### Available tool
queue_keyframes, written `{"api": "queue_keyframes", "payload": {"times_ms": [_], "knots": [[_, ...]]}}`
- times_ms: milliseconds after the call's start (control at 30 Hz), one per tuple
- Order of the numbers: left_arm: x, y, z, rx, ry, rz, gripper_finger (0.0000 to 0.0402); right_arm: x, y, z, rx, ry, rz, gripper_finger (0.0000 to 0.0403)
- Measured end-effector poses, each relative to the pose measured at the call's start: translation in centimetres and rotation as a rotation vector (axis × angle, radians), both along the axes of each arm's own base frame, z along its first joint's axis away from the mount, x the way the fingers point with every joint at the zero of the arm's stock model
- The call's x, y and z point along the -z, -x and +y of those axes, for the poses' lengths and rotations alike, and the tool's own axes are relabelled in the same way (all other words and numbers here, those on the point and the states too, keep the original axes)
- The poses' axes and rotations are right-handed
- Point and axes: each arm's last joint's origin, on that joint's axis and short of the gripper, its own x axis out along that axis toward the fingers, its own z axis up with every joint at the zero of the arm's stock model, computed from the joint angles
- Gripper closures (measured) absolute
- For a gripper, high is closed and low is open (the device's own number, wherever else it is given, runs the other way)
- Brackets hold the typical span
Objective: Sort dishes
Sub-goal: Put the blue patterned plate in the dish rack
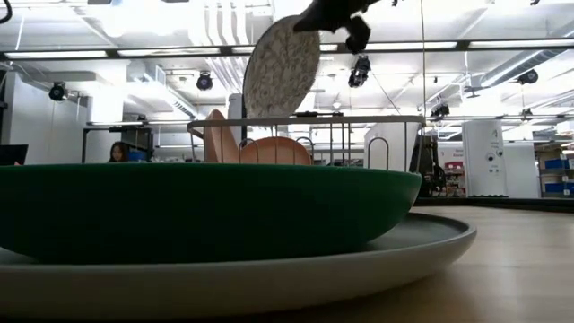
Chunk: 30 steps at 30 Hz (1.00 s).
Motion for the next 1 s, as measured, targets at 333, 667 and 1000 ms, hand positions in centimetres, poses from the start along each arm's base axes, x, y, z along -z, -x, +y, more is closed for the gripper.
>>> {"api": "queue_keyframes", "payload": {"times_ms": [333,667,1000], "knots": [[0.3,-0.2,0.1,-0.055,0.010,0.045,0.0401,2.0,-1.8,-0.8,-0.061,0.101,0.049,0.0403],[0.4,-0.4,0.1,-0.087,-0.004,0.055,0.0401,2.3,-2.9,-0.9,-0.151,0.206,0.095,0.0403],[0.6,-0.5,0.1,-0.112,-0.006,0.083,0.0401,3.1,-5.2,-1.5,-0.144,0.231,0.128,0.0403]]}}
